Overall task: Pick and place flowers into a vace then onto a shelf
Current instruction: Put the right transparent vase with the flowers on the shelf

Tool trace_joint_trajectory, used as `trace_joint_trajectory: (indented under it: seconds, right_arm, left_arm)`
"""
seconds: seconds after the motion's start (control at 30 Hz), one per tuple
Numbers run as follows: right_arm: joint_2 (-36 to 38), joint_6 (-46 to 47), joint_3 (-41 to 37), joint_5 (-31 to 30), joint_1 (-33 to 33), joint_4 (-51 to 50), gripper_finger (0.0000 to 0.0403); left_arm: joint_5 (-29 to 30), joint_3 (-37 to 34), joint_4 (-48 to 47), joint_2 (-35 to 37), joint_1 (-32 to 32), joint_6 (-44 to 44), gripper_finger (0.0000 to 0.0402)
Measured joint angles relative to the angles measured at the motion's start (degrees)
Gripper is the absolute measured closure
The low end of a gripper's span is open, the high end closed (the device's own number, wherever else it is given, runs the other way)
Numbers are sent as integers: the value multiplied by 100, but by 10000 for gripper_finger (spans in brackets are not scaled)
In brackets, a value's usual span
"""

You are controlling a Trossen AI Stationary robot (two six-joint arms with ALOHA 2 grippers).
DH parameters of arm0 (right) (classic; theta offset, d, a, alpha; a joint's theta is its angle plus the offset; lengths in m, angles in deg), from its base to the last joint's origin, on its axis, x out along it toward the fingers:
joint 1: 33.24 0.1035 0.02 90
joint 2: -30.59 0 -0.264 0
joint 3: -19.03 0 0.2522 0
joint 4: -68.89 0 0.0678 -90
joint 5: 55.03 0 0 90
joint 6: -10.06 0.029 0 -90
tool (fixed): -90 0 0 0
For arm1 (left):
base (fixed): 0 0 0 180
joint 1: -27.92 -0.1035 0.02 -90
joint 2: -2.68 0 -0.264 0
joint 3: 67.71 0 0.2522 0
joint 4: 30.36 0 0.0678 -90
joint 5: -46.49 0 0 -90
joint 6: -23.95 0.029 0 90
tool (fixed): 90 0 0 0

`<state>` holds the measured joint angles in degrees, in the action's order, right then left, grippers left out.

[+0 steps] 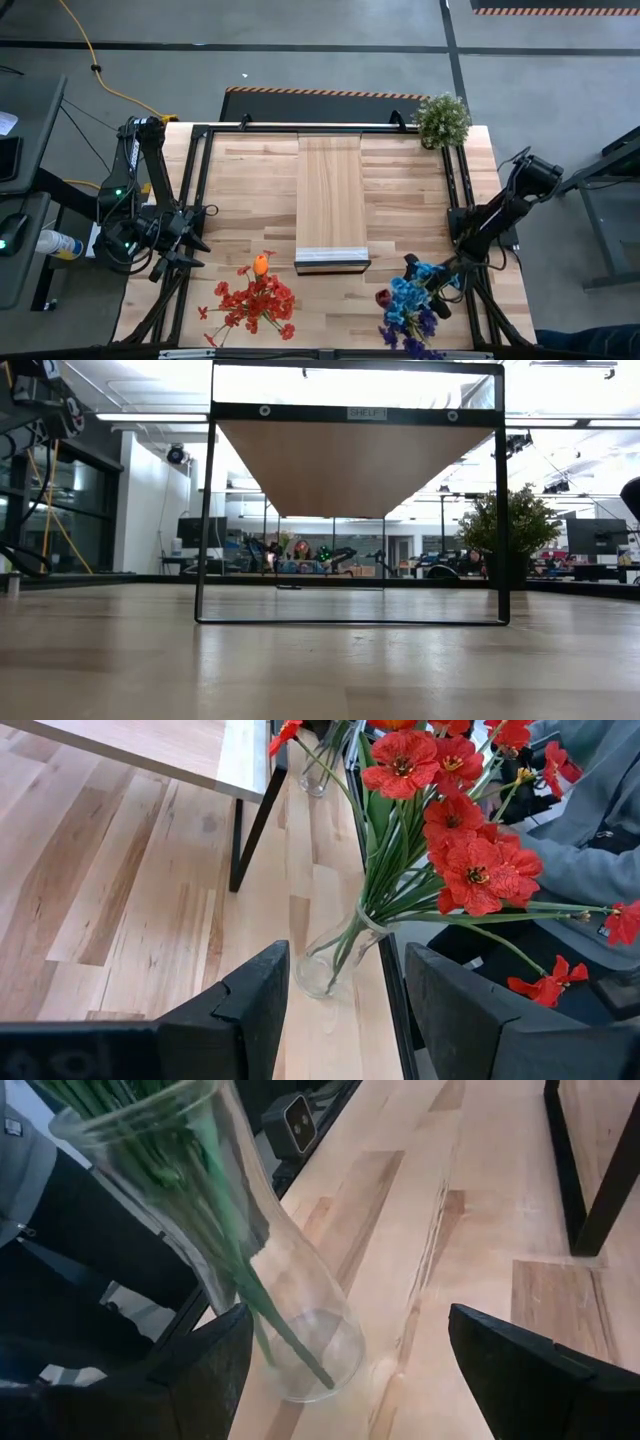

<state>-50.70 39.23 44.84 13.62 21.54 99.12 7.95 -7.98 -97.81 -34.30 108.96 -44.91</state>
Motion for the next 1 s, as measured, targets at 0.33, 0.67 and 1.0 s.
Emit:
trace_joint_trajectory:
  seconds: [0.33,0.67,1.0]
  right_arm:
    - [2,-85,0,7,0,194,79]
    - [2,65,0,-226,0,264,79]
    - [2,37,0,-238,0,289,79]
  left_arm:
    - [0,0,0,-1,0,0,169]
    - [0,0,0,0,-1,-2,169]
    - [0,0,0,-1,0,-2,169]
